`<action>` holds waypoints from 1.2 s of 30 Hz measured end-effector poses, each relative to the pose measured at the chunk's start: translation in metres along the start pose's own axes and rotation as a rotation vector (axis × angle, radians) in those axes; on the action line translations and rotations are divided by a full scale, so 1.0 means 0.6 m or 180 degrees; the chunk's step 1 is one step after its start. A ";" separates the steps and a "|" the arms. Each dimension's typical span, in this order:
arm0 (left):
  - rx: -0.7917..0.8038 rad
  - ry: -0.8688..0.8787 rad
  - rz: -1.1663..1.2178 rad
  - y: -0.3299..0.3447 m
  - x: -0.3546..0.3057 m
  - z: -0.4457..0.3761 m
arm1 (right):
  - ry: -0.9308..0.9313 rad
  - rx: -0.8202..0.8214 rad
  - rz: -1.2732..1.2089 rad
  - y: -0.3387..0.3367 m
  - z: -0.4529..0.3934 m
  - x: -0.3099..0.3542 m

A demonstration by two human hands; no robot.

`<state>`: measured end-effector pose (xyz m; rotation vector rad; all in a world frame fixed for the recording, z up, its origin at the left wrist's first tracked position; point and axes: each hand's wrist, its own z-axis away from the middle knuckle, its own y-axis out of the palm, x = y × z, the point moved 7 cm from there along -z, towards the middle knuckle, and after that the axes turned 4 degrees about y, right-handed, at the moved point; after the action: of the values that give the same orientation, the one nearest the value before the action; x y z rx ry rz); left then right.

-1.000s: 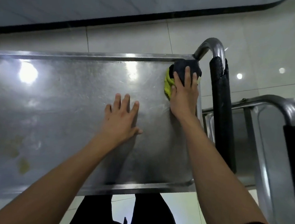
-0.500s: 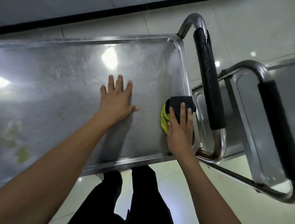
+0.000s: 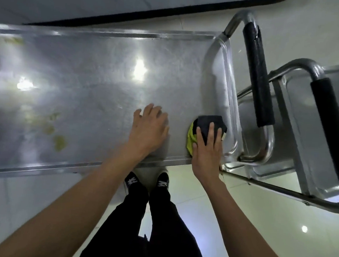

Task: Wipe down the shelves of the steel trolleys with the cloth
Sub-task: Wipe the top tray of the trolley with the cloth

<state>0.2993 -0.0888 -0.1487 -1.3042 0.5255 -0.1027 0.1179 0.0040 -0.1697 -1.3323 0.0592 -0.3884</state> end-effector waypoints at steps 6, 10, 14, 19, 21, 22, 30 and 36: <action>0.0001 -0.0510 0.0077 -0.024 0.031 0.128 | -0.0495 0.0195 -0.0118 0.014 -0.001 0.078; 0.0030 -0.0942 0.0043 -0.037 0.073 0.201 | -0.0889 0.0310 0.0026 0.031 0.007 0.147; -0.0028 -0.1225 0.0048 -0.044 0.125 0.268 | -0.1192 0.0369 0.0117 0.056 0.036 0.226; -0.0275 -0.1460 0.0031 -0.057 0.207 0.340 | -0.1339 0.0390 0.0212 0.087 0.069 0.314; -0.0311 -0.1531 0.0042 -0.062 0.246 0.363 | -0.1370 0.0380 0.0248 0.100 0.080 0.350; -0.0320 -0.1560 0.0074 -0.065 0.268 0.377 | -0.1369 0.0376 0.0245 0.106 0.087 0.368; -0.0391 -0.1627 0.0150 -0.091 0.445 0.495 | -0.1217 0.0137 0.0187 0.151 0.153 0.523; -0.0406 -0.1710 0.0063 -0.088 0.546 0.562 | -0.1206 0.0146 0.0186 0.187 0.187 0.645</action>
<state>0.7417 0.0785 -0.1458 -1.3823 0.0854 0.2967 0.5363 0.0096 -0.1804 -1.3359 -0.2253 -0.0828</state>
